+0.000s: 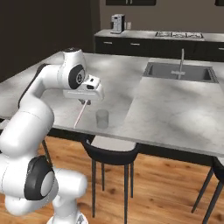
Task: Take a straw from the drawer in front and place it inside the glass cup on the dining counter.
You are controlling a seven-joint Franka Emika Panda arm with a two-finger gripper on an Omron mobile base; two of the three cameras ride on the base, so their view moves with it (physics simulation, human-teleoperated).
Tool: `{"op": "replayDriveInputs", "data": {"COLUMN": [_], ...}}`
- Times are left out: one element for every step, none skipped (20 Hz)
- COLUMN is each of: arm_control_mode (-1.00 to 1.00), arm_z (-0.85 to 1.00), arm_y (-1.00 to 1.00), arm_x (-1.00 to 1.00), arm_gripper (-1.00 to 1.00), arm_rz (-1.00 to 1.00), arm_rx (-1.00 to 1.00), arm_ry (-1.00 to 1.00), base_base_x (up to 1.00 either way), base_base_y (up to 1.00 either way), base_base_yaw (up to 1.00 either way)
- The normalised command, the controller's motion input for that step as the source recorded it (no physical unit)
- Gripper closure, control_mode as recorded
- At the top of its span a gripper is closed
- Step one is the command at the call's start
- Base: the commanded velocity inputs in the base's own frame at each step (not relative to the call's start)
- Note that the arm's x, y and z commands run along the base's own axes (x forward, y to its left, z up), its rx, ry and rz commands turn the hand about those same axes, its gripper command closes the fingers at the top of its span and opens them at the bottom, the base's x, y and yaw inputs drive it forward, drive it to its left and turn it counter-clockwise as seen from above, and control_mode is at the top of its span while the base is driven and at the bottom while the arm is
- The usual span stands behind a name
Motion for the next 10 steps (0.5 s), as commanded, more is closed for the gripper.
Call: {"op": "replayDriveInputs", "data": {"arm_control_mode": [1.00,1.00,1.00,1.00,1.00,1.00,1.00,1.00,1.00,1.00], "arm_z": [0.00,0.00,0.00,0.00,0.00,0.00,0.00,0.00,0.00,0.00], "arm_y": [0.00,0.00,0.00,0.00,0.00,0.00,0.00,0.00,0.00,0.00], "arm_x": [0.00,0.00,0.00,0.00,0.00,0.00,0.00,0.00,0.00,0.00], "arm_gripper": [1.00,1.00,1.00,1.00,1.00,1.00,1.00,1.00,1.00,1.00], "arm_rz": [0.00,0.00,0.00,0.00,0.00,0.00,0.00,0.00,0.00,0.00], "arm_rx": [0.00,0.00,0.00,0.00,0.00,0.00,0.00,0.00,0.00,0.00], "arm_ry": [0.00,0.00,0.00,0.00,0.00,0.00,0.00,0.00,0.00,0.00], "base_base_x": [0.51,0.52,0.53,0.56,0.61,0.64,0.66,0.67,0.71,0.71], "base_base_y": [0.36,0.35,0.34,0.34,0.27,0.26,0.23,0.22,0.24,0.24], "base_base_yaw": [-0.34,-0.34,-0.34,-0.33,-0.32,-0.31,-0.30,-0.27,-0.24,-0.21]}}
